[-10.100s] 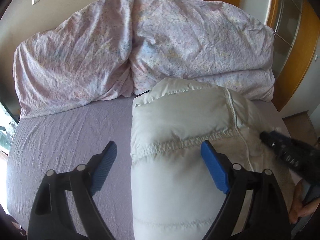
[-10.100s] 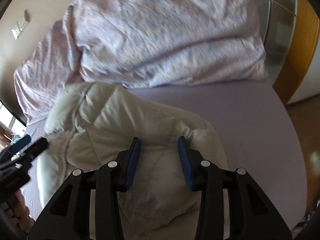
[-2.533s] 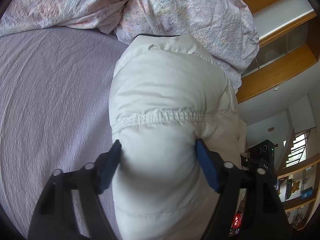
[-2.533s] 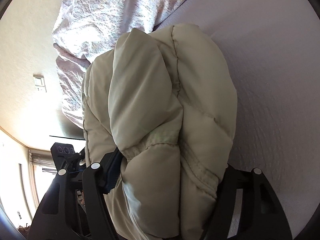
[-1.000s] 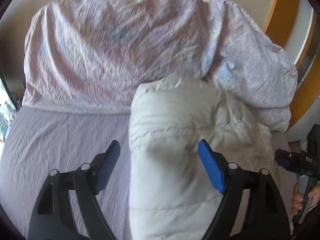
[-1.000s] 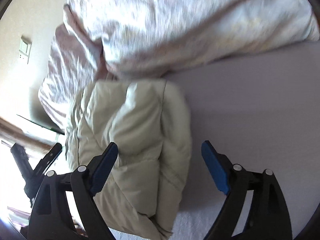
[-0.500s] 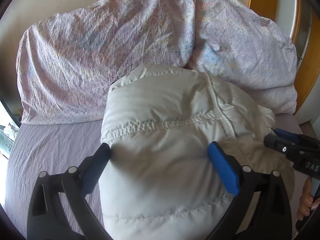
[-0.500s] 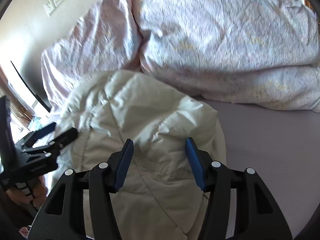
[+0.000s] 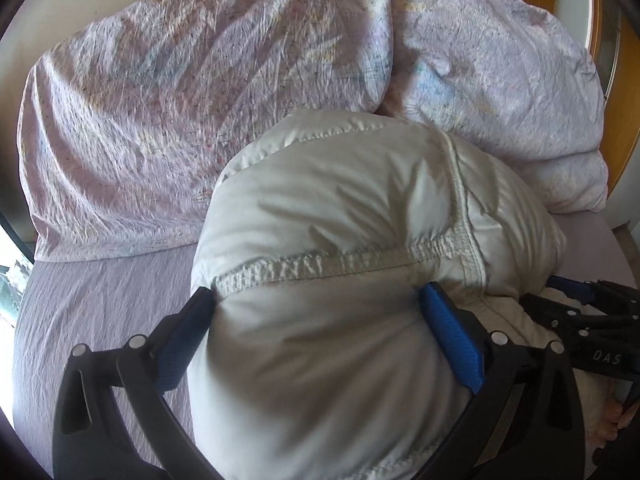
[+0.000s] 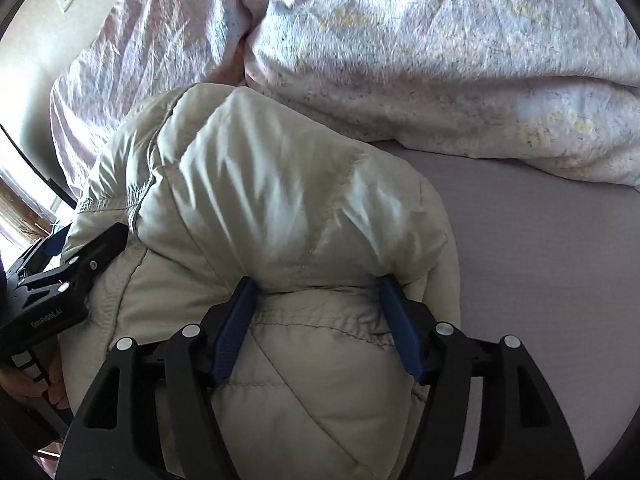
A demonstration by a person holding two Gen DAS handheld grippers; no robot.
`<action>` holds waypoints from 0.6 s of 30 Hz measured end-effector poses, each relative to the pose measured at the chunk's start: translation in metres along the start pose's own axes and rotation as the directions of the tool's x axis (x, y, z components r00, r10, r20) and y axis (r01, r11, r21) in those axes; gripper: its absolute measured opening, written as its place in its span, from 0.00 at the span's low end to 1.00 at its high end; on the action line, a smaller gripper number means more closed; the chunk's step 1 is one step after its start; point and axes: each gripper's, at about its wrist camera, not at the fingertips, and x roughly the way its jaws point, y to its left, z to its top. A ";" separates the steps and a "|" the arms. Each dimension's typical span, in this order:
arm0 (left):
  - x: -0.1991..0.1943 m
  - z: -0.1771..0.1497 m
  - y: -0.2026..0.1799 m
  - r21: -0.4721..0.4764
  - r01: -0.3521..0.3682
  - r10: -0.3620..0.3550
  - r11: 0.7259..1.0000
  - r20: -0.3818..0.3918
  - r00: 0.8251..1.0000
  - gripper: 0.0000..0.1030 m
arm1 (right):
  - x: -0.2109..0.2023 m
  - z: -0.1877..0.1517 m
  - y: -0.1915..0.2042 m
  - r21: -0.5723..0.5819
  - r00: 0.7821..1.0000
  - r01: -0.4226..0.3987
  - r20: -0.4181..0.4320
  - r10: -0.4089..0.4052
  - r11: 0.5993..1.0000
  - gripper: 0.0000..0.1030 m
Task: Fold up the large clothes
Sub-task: 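Press both grippers down on the bundle again to compact it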
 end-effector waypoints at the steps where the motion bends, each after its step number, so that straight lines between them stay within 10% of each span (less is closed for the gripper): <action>1: 0.002 -0.001 0.001 -0.003 -0.005 0.005 1.000 0.003 1.000 0.98 | 0.003 0.000 0.000 0.001 1.000 0.003 0.001 -0.003 1.000 0.64; 18: 0.010 -0.008 0.005 -0.020 -0.048 0.049 0.999 0.052 0.997 0.98 | 0.048 -0.005 0.009 0.012 0.998 0.044 0.046 -0.045 0.999 0.71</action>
